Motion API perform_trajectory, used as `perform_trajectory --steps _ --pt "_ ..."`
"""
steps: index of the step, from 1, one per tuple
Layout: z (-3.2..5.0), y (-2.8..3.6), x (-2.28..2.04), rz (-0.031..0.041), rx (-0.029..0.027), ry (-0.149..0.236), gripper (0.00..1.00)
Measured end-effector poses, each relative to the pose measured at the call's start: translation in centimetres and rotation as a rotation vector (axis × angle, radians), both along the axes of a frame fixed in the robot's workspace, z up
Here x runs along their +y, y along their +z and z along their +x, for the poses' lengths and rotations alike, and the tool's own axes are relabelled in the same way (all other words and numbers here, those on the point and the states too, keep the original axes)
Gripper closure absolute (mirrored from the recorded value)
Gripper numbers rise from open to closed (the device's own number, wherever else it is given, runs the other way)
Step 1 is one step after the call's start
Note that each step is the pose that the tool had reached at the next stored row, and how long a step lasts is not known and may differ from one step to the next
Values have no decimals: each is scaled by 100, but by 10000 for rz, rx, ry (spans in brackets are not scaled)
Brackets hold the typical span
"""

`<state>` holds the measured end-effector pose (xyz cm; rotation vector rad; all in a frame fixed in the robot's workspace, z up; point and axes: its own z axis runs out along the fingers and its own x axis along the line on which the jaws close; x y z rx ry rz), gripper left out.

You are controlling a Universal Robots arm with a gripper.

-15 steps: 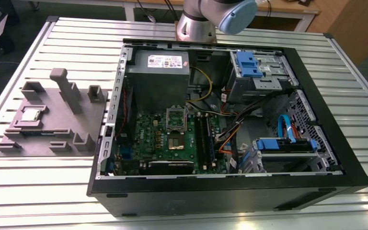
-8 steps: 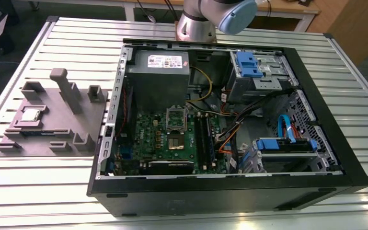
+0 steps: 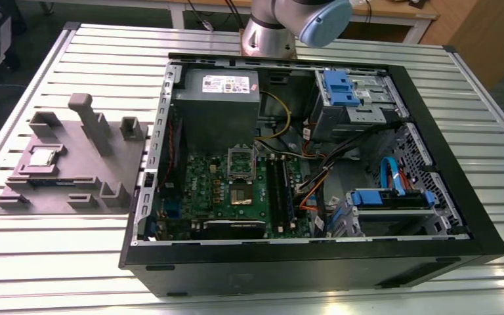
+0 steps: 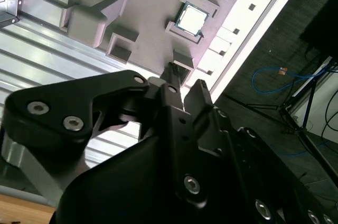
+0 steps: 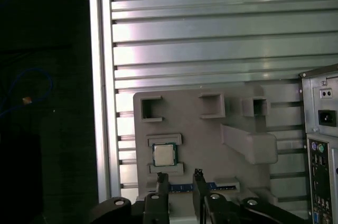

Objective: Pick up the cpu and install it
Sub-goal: 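Pick up the cpu and move it towards the insertion slot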

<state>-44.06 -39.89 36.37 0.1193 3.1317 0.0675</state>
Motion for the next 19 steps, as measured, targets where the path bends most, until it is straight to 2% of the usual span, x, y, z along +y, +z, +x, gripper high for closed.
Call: perform_trajectory --steps 2,5,7,10,11,19 --pt "0 0 0 0 0 0 59" --pt "-1 0 0 0 0 0 53" --pt "-1 0 0 0 0 0 42" --pt "-1 0 0 0 0 0 36" --pt "-1 0 0 0 0 0 29" --pt "-4 -3 0 0 -1 0 29"
